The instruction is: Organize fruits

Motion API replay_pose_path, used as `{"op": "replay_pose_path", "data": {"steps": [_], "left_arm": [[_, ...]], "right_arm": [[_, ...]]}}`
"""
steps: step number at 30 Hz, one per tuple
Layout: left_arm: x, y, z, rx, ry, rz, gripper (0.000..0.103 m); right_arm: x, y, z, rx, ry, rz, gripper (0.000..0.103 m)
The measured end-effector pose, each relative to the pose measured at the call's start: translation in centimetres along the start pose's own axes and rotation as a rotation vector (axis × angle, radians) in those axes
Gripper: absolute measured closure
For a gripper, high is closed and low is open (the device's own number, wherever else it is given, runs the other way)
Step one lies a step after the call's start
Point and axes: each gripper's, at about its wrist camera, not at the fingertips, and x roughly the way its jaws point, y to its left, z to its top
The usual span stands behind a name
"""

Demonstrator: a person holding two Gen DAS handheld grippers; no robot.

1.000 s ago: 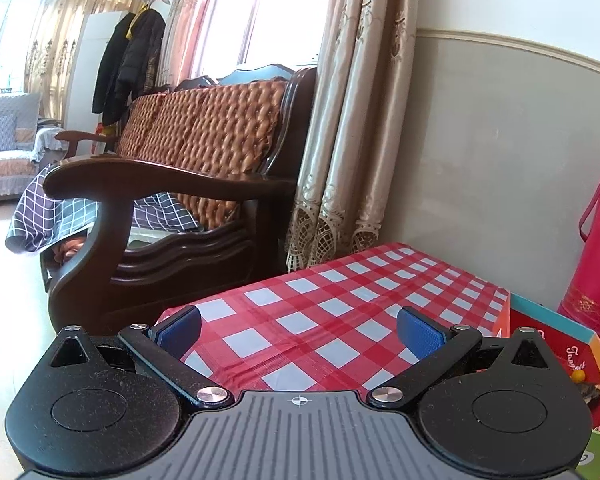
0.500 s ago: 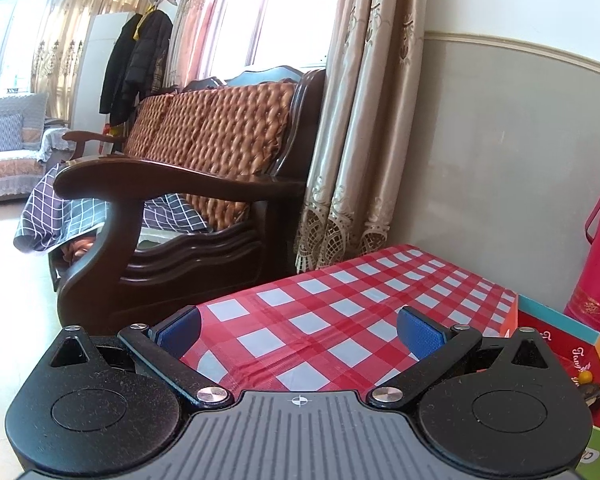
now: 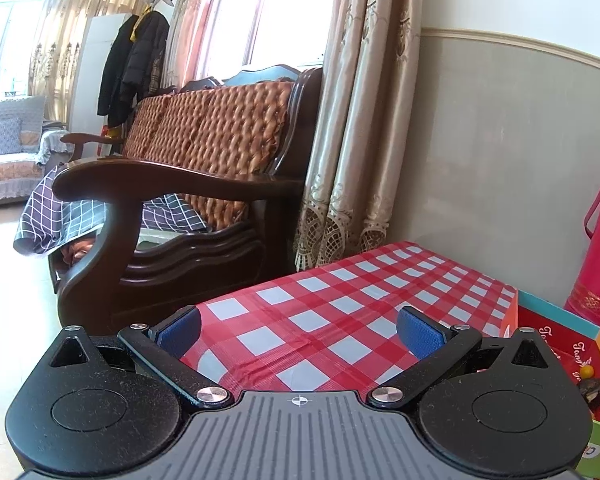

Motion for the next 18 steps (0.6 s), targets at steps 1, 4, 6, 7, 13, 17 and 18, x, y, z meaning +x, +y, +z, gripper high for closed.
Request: {"op": "replay_pose_path", "data": {"steps": [1, 4, 6, 7, 13, 17, 18], "left_arm": [[-0.1, -0.1, 0.0, 0.003, -0.001, -0.001, 0.000], [-0.3, -0.5, -0.1, 0.016, -0.003, -0.008, 0.000], [-0.3, -0.9, -0.1, 0.023, -0.001, -0.014, 0.000], [-0.4, -1.2, -0.2, 0.028, 0.001, -0.020, 0.000], [-1.2, -4.0, -0.6, 0.084, -0.009, -0.066, 0.000], [-2.0, -7.0, -1.1, 0.138, -0.018, -0.131, 0.000], [-2.2, -7.8, -1.3, 0.153, -0.018, -0.154, 0.000]], "right_arm": [[-0.2, -0.1, 0.0, 0.001, -0.010, -0.011, 0.037], [-0.8, -0.5, 0.2, 0.002, -0.021, -0.047, 0.035], [-1.2, -1.1, 0.3, 0.017, -0.026, -0.071, 0.029], [-1.3, -1.4, 0.2, 0.022, -0.026, -0.087, 0.028], [-2.5, -4.1, -0.1, 0.063, -0.022, -0.191, 0.022], [-3.7, -6.7, -0.7, 0.099, -0.018, -0.285, 0.018], [-4.0, -7.4, -0.9, 0.109, -0.016, -0.303, 0.018]]}}
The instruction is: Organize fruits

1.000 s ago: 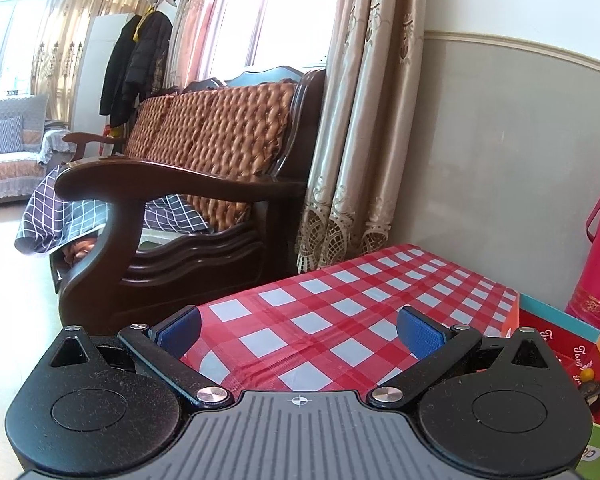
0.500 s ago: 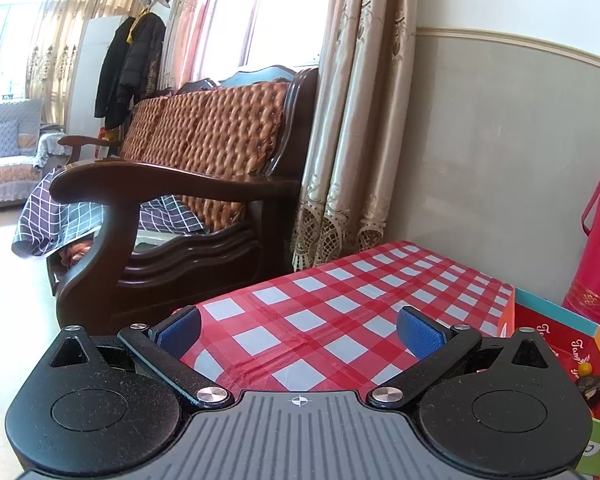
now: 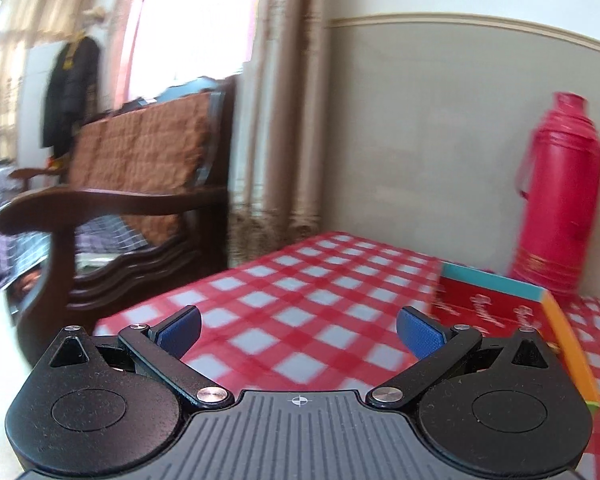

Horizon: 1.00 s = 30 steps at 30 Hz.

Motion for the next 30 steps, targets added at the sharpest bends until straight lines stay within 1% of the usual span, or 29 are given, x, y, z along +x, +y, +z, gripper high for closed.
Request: {"op": "replay_pose_path", "data": {"steps": [4, 8, 12, 16, 21, 23, 25, 26, 27, 28, 30], "left_arm": [[-0.8, -3.7, -0.1, 0.071, -0.018, -0.112, 0.000], [-1.9, -8.4, 0.3, 0.141, -0.018, -0.257, 0.000], [-3.3, -14.2, 0.8, 0.207, -0.011, -0.415, 0.000], [-4.0, -20.2, 0.5, 0.297, 0.013, -0.542, 0.000], [-3.9, -26.7, -0.9, 0.369, 0.060, -0.619, 0.001], [-3.9, -28.8, -1.6, 0.383, 0.079, -0.634, 0.001], [-3.7, -31.0, -2.4, 0.401, 0.092, -0.645, 0.011], [-3.6, -31.9, -2.8, 0.417, 0.100, -0.650, 0.021], [-3.3, -32.8, -3.2, 0.432, 0.116, -0.657, 0.024], [-3.1, -33.7, -3.6, 0.444, 0.129, -0.655, 0.024], [-2.9, -35.2, -4.3, 0.465, 0.126, -0.639, 0.024]], "right_arm": [[-1.0, -3.9, -0.5, 0.051, -0.016, -0.092, 0.016], [-2.3, -7.5, -1.1, 0.103, -0.044, -0.182, 0.014], [-3.5, -10.5, -1.8, 0.146, -0.060, -0.266, 0.014], [-4.4, -12.6, -2.4, 0.182, -0.068, -0.321, 0.014], [-5.6, -15.1, -3.0, 0.215, -0.085, -0.366, 0.013], [-6.2, -16.0, -3.3, 0.221, -0.093, -0.392, 0.013], [-6.6, -17.0, -3.4, 0.231, -0.100, -0.417, 0.013], [-6.8, -17.4, -3.5, 0.239, -0.104, -0.424, 0.013], [-7.1, -17.8, -3.6, 0.246, -0.105, -0.427, 0.013], [-7.3, -18.2, -3.7, 0.252, -0.106, -0.430, 0.013], [-7.6, -19.0, -3.9, 0.267, -0.106, -0.429, 0.013]]}}
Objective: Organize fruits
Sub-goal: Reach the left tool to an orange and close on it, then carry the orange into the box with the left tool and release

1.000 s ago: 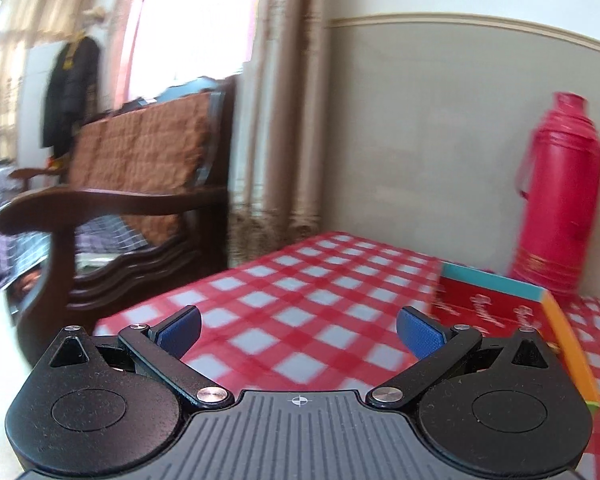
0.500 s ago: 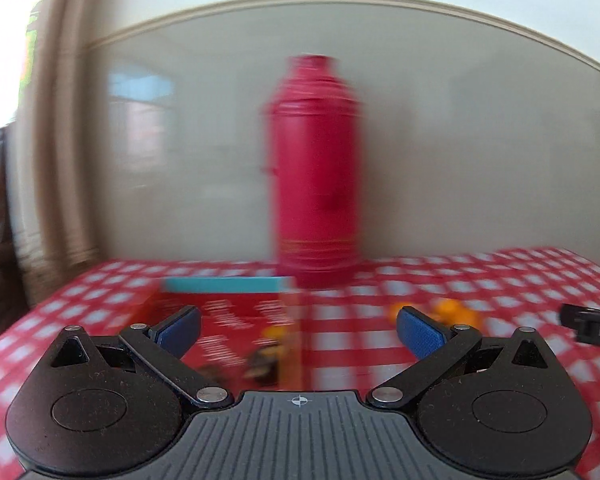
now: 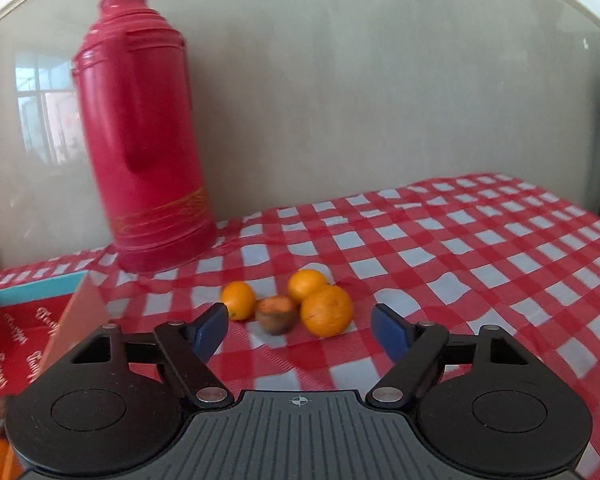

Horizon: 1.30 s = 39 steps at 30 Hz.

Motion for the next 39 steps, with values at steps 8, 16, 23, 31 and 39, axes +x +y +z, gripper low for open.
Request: {"op": "replay_pose_path", "data": {"steps": [8, 16, 23, 31, 39], "left_arm": [[4.4, -2.5, 0.8, -0.006, 0.067, 0.007, 0.037], [5.7, -2.5, 0.9, -0.018, 0.088, 0.029, 0.065], [4.4, -2.2, 0.6, -0.023, 0.060, 0.007, 0.066], [-1.2, 1.9, 1.7, -0.056, -0.040, 0.034, 0.066], [-5.6, 11.6, 0.3, -0.116, -0.049, 0.221, 0.066]], "right_arm": [[0.2, -1.4, 0.1, 0.042, 0.012, 0.005, 0.013], [0.2, -1.3, 0.2, 0.046, 0.006, 0.025, 0.013], [0.2, -0.5, 0.3, 0.030, 0.008, 0.037, 0.013], [0.2, 1.2, 0.1, -0.005, 0.010, 0.056, 0.013], [0.3, 4.5, -0.5, -0.063, 0.026, 0.103, 0.013]]}}
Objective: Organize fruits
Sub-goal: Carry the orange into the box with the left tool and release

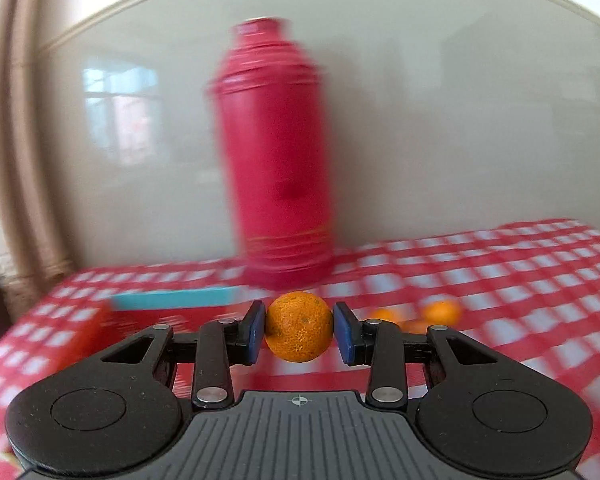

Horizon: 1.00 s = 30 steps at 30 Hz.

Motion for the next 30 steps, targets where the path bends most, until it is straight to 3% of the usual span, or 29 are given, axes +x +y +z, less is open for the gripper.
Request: {"op": "replay_pose_path", "data": {"steps": [8, 14, 16, 17, 18, 24, 26, 30], "left_arm": [[3.4, 10.1, -2.2, -0.095, 0.125, 0.208, 0.066], [6.0, 13.7, -3.4, -0.195, 0.235, 0.231, 0.065], [6.0, 14.2, -4.0, -0.228, 0.247, 0.211, 0.060], [5.8, 14.3, -4.2, -0.231, 0.241, 0.210, 0.047], [5.3, 14.4, -4.4, -0.236, 0.225, 0.189, 0.041], [1.9, 14.3, -4.3, -0.244, 0.137, 0.145, 0.019], [0.1, 14.7, -4.2, -0.248, 0.081, 0.179, 0.007], [-2.9, 16.7, -4.6, -0.262, 0.021, 0.231, 0.002]], "right_arm": [[0.5, 5.1, -0.4, -0.070, 0.018, 0.098, 0.013], [1.7, 9.0, -0.5, -0.094, 0.051, 0.165, 0.013], [2.1, 10.1, -0.4, -0.103, 0.060, 0.181, 0.013], [2.4, 10.6, -0.4, -0.100, 0.069, 0.197, 0.013], [2.7, 11.1, -0.5, -0.099, 0.076, 0.208, 0.013], [4.6, 13.4, -0.2, -0.130, 0.108, 0.238, 0.016], [5.3, 13.7, -0.1, -0.129, 0.116, 0.239, 0.017], [6.5, 14.2, 0.0, -0.128, 0.139, 0.233, 0.018]]}}
